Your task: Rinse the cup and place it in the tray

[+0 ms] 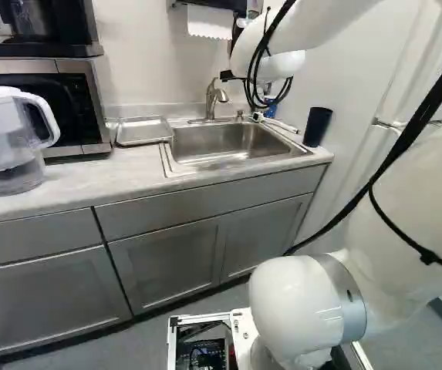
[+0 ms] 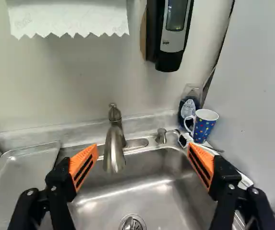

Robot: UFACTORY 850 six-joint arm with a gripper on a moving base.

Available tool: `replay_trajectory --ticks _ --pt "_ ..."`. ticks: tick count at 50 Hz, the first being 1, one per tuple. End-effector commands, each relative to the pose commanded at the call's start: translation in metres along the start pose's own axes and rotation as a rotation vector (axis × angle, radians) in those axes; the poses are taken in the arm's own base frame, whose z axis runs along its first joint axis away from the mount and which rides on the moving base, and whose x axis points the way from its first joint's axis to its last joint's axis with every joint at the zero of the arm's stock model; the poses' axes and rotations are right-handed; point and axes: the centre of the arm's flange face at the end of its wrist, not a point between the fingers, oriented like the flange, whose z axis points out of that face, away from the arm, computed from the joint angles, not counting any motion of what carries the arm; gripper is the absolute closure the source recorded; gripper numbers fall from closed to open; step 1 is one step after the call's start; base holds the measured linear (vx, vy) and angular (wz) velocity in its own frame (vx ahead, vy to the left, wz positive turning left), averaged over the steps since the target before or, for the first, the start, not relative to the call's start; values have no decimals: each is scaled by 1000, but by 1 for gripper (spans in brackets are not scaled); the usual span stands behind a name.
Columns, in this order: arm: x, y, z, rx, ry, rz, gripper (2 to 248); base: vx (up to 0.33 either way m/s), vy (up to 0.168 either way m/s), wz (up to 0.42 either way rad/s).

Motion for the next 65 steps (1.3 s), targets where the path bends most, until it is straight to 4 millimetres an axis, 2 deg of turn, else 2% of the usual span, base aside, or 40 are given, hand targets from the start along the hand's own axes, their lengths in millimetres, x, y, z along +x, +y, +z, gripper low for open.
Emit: replay_trajectory --ticks 65 --pt "1 0 4 0 -1 0 3 48 1 -6"
